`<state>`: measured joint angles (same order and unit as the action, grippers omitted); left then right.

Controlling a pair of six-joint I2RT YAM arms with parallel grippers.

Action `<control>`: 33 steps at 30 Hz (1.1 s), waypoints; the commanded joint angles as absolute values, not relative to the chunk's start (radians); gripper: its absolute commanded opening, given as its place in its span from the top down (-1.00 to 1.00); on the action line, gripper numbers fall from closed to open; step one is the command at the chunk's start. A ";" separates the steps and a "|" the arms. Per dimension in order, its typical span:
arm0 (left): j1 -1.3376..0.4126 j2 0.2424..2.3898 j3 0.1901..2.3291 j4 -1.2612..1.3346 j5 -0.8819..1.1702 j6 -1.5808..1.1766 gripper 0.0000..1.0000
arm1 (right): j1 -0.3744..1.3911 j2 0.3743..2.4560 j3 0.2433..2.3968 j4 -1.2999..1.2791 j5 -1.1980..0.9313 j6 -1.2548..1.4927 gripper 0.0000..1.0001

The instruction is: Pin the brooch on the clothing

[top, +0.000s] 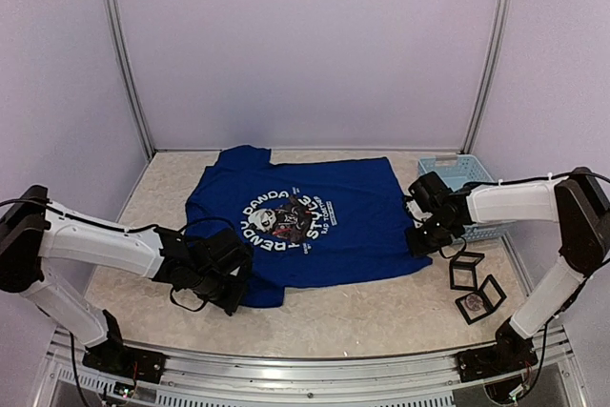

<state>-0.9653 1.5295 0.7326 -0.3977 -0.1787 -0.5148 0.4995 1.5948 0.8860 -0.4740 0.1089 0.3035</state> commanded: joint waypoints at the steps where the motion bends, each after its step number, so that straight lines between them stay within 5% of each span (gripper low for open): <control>1: -1.062 1.389 0.712 -0.643 -0.033 -0.662 1.00 | 0.471 1.568 0.903 -0.529 0.136 0.298 1.00; 14: -1.151 1.224 0.683 -0.894 0.065 -0.722 1.00 | 0.466 1.572 0.883 -0.612 0.110 0.311 1.00; 20: -1.200 1.184 0.680 -0.860 0.164 -0.736 0.67 | 0.466 1.564 0.922 -0.657 0.078 0.308 1.00; 25: -1.217 1.187 0.807 -0.866 0.174 -0.673 -0.44 | 0.466 1.564 0.993 -0.722 0.072 0.298 0.50; 29: -1.097 1.204 0.981 -0.850 0.013 -0.540 -0.52 | 0.466 1.579 1.115 -0.692 0.106 0.285 0.47; 33: -0.823 1.281 0.979 -0.643 -0.052 -0.460 -0.30 | 0.467 1.684 1.239 -0.636 0.114 0.258 0.46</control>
